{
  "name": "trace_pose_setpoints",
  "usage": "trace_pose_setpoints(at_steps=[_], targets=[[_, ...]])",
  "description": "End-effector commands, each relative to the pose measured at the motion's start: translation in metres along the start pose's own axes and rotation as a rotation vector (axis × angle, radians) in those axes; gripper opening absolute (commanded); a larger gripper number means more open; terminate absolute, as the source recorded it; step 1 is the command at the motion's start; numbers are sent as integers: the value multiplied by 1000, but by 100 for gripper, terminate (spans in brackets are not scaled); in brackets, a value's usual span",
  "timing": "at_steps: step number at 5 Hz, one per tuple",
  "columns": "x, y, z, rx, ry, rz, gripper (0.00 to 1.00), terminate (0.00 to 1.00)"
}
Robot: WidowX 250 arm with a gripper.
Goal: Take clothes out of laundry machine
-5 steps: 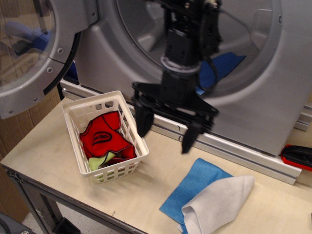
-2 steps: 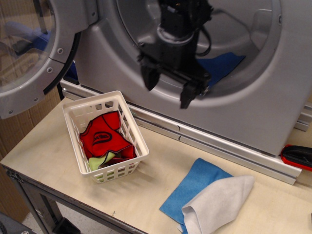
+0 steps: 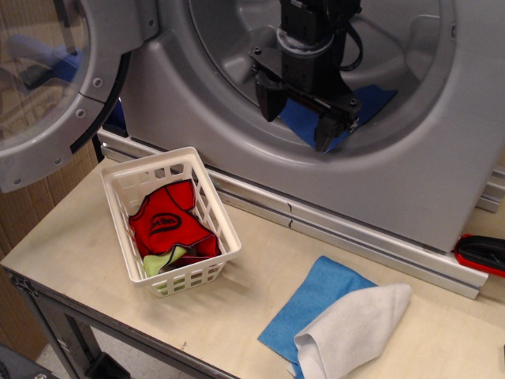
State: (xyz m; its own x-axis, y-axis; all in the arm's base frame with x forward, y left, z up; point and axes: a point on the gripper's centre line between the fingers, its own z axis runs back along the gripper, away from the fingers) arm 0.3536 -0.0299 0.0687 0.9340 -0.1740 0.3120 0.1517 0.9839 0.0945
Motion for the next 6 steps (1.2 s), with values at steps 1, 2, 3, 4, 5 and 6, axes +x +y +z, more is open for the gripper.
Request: trace_pose_setpoints(at_steps=[1, 2, 3, 4, 5, 6], targets=[[46, 7, 4, -64, -128, 3, 100, 0], [56, 13, 0, -85, -155, 7, 100, 0], [68, 12, -5, -141, -176, 11, 100, 0], [70, 13, -18, -171, -171, 20, 100, 0], [68, 16, -28, -177, -141, 22, 100, 0], [62, 16, -34, -195, -99, 29, 100, 0]])
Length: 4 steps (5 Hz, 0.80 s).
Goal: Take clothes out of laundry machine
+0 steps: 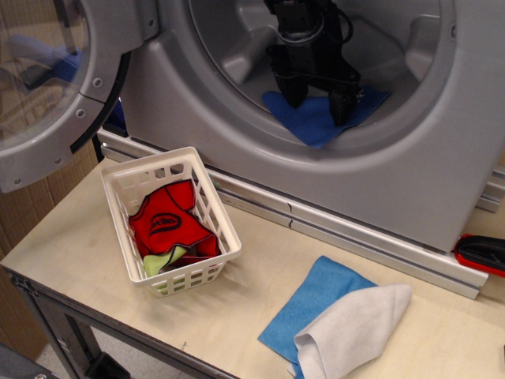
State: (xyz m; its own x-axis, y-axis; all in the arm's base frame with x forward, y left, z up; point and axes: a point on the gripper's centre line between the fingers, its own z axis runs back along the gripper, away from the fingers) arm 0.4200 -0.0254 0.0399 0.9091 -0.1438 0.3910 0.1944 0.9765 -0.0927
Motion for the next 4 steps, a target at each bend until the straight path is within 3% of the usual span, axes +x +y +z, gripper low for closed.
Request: trace_pose_setpoints(at_steps=[1, 2, 4], targets=[[2, 7, 15, 5, 10, 31, 0, 0], [-10, 12, 16, 27, 88, 55, 0, 0], [-23, 15, 23, 69, 125, 116, 0, 0]])
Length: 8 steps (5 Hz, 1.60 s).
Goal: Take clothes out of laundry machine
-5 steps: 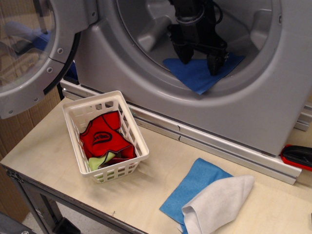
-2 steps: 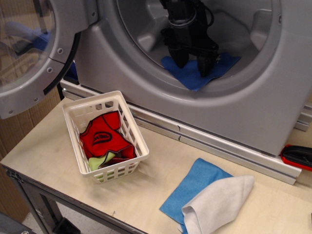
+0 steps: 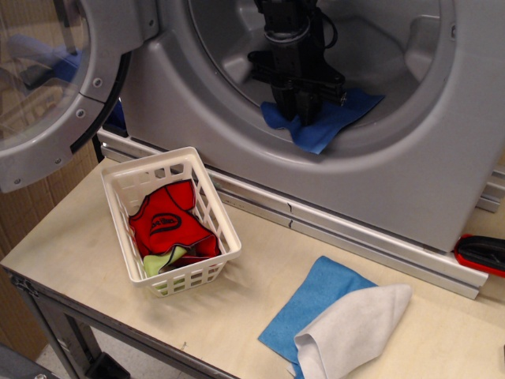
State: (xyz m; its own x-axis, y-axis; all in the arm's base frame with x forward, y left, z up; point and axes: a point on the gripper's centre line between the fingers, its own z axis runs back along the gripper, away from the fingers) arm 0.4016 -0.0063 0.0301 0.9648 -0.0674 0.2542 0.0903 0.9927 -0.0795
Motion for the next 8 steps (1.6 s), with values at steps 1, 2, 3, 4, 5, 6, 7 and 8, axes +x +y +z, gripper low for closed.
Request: trace_pose_setpoints(at_steps=[1, 2, 3, 4, 5, 6, 7, 8], targets=[[-12, 1, 35, 51, -18, 74, 0, 0], [-16, -3, 57, 74, -25, 131, 0, 0], [-49, 6, 76, 121, 30, 251, 0, 0], [-87, 17, 75, 155, 86, 352, 0, 0], [-120, 25, 67, 162, 121, 400, 0, 0], [-137, 40, 63, 199, 155, 459, 0, 0], [-142, 58, 58, 205, 168, 489, 0, 0], [-135, 68, 44, 197, 159, 487, 0, 0]])
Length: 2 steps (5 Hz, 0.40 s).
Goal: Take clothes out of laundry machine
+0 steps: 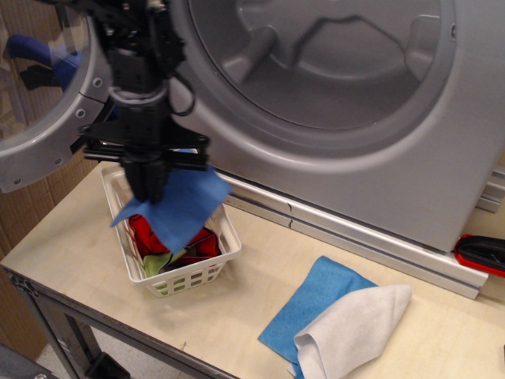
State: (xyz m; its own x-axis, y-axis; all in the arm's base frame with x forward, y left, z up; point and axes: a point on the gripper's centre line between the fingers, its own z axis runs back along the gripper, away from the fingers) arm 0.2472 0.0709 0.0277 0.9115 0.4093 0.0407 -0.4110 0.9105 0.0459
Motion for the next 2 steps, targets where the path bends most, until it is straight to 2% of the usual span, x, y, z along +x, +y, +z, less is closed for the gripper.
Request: trace_pose_setpoints(at_steps=[1, 2], targets=[[30, -4, -14, 2, -17, 24, 0, 0], [36, -9, -22, -73, -134, 29, 0, 0]])
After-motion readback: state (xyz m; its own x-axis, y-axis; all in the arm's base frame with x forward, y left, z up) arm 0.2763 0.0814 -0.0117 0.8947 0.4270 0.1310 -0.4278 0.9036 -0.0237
